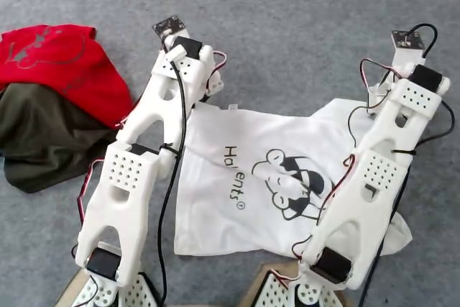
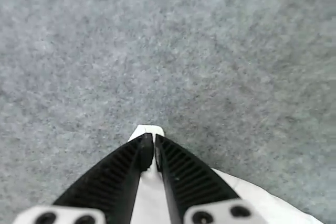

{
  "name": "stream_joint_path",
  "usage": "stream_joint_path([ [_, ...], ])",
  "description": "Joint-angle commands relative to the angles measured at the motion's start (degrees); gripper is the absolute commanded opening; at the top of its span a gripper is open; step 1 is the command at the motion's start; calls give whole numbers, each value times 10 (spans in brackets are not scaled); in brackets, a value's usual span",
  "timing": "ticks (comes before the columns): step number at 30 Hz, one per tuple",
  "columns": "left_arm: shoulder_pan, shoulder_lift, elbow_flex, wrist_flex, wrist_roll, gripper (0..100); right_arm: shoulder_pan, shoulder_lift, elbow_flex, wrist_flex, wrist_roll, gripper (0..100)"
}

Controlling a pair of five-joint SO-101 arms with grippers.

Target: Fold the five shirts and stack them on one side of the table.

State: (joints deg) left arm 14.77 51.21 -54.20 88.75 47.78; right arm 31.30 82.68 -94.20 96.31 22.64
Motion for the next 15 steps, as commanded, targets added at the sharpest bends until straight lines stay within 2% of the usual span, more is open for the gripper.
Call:
stream_joint_path([
  [1, 6, -9, -81, 33, -9, 28, 28, -2, -11, -16, -1, 14],
  [6, 7, -4, -167, 90, -25, 28, 28, -2, -11, -16, -1, 14],
  [11, 2, -4, -176, 107, -62, 40, 28, -2, -11, -16, -1, 14],
  [15, 1, -4, -155, 107, -81, 188, 28, -2, -11, -16, -1, 14],
])
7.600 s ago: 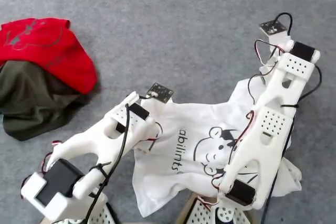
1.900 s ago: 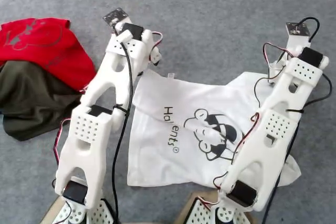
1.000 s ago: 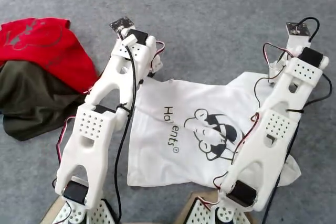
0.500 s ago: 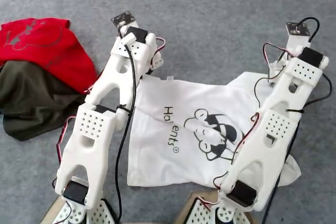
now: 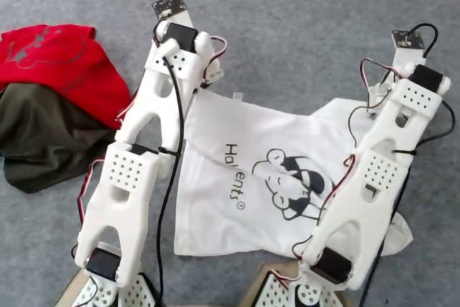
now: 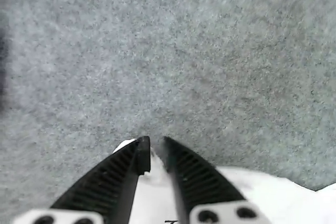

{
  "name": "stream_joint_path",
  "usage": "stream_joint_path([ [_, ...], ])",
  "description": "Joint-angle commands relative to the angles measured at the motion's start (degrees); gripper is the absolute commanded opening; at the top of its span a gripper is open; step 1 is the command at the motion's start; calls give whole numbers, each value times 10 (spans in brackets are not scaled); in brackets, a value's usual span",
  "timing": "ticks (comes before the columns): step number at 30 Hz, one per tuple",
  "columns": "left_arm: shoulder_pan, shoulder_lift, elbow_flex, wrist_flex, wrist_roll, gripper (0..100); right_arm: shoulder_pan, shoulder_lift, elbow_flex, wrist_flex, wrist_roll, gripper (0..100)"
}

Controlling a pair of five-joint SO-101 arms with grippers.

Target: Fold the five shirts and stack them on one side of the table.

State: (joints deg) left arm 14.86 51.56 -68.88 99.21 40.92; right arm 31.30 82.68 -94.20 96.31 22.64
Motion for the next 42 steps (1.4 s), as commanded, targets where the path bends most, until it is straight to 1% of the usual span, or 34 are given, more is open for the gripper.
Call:
stream_joint_path([
  [1, 0, -7, -7, 3, -11, 223, 28, -2, -11, -16, -1, 14],
  [3, 0, -11, -9, 3, -12, 245, 28, -2, -11, -16, -1, 14],
  [8, 0, -13, -36, 4, -20, 227, 28, -2, -11, -16, -1, 14],
  [14, 2, -1, -39, -3, -127, 200, 28, -2, -11, -16, -1, 14],
  [17, -2, 32, -28, -31, -199, 173, 28, -2, -11, -16, -1, 14],
  [19, -12, 55, -28, -51, -228, 152, 28, -2, -11, -16, -1, 14],
  [24, -23, 76, -28, -69, -235, 115, 28, -2, -11, -16, -1, 14],
  [36, -12, 81, -28, -71, -231, 121, 28, -2, -11, -16, -1, 14],
  [39, -11, 80, -28, -71, -229, 151, 28, -2, -11, -16, -1, 14],
  [42, -15, 84, -22, -72, -196, 200, 28, -2, -11, -16, -1, 14],
])
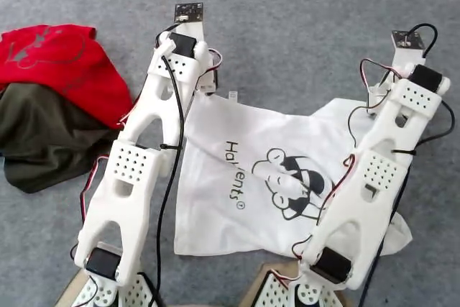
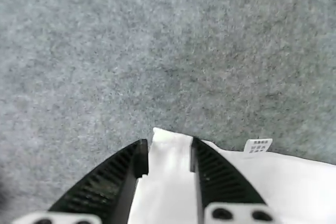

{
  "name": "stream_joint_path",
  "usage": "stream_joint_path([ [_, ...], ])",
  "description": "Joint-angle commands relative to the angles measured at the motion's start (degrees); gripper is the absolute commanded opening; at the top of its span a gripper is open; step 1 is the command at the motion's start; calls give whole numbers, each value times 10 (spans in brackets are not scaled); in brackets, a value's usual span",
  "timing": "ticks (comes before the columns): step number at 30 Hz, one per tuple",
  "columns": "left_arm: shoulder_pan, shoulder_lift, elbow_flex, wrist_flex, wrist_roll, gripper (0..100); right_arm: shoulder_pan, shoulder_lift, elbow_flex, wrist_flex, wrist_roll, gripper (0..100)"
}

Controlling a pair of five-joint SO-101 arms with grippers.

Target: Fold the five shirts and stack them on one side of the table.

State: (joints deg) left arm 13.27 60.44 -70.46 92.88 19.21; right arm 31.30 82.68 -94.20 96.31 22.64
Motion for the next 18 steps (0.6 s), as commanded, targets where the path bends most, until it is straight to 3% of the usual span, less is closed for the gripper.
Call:
stream_joint_path([
  [1, 0, -4, -6, -9, 26, 210, 28, -2, -11, -16, -1, 14],
  [14, -1, 45, -11, -34, 31, 210, 28, -2, -11, -16, -1, 14],
  [18, -1, 44, -11, -35, 31, 140, 28, -2, -11, -16, -1, 14],
])
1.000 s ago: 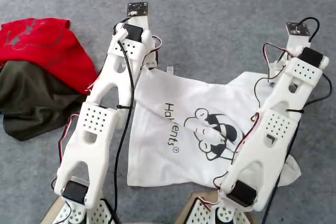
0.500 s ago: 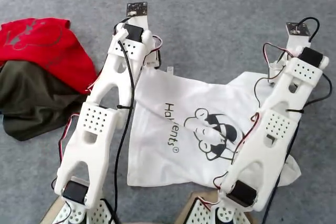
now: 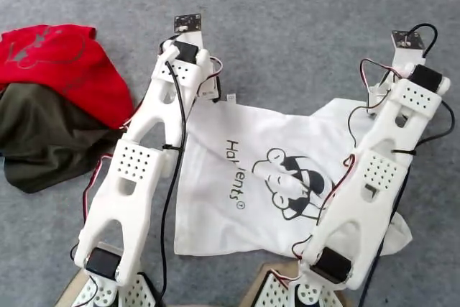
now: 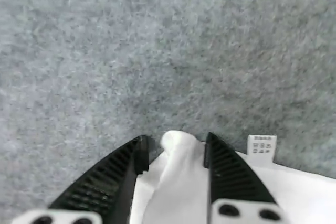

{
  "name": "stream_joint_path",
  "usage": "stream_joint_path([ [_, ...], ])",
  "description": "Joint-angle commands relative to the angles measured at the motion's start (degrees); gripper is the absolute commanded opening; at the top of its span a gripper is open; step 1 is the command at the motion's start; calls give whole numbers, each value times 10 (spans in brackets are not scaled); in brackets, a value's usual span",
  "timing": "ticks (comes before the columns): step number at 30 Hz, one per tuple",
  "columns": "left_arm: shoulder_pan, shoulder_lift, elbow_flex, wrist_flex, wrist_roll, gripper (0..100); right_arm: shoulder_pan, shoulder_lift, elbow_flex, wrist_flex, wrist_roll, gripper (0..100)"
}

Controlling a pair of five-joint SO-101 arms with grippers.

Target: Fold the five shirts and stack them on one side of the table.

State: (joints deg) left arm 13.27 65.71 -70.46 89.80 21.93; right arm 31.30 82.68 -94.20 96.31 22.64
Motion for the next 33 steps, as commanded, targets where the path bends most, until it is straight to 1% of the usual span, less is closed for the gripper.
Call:
stream_joint_path([
  [1, -1, -9, -12, -4, 3, 126, 28, -2, -11, -16, -1, 14],
  [4, 0, -10, -29, -2, 0, 124, 28, -2, -11, -16, -1, 14],
  [7, -1, -4, -57, -5, 0, 148, 28, -2, -11, -16, -1, 14],
  [16, -3, -4, -65, -2, -1, 151, 28, -2, -11, -16, -1, 14],
  [18, -5, -4, -65, -4, -10, 130, 28, -2, -11, -16, -1, 14],
  [22, -3, -4, -65, -2, -29, 32, 28, -2, -11, -16, -1, 14],
  [33, -3, -10, -65, 0, -28, 29, 28, -2, -11, -17, -1, 14],
])
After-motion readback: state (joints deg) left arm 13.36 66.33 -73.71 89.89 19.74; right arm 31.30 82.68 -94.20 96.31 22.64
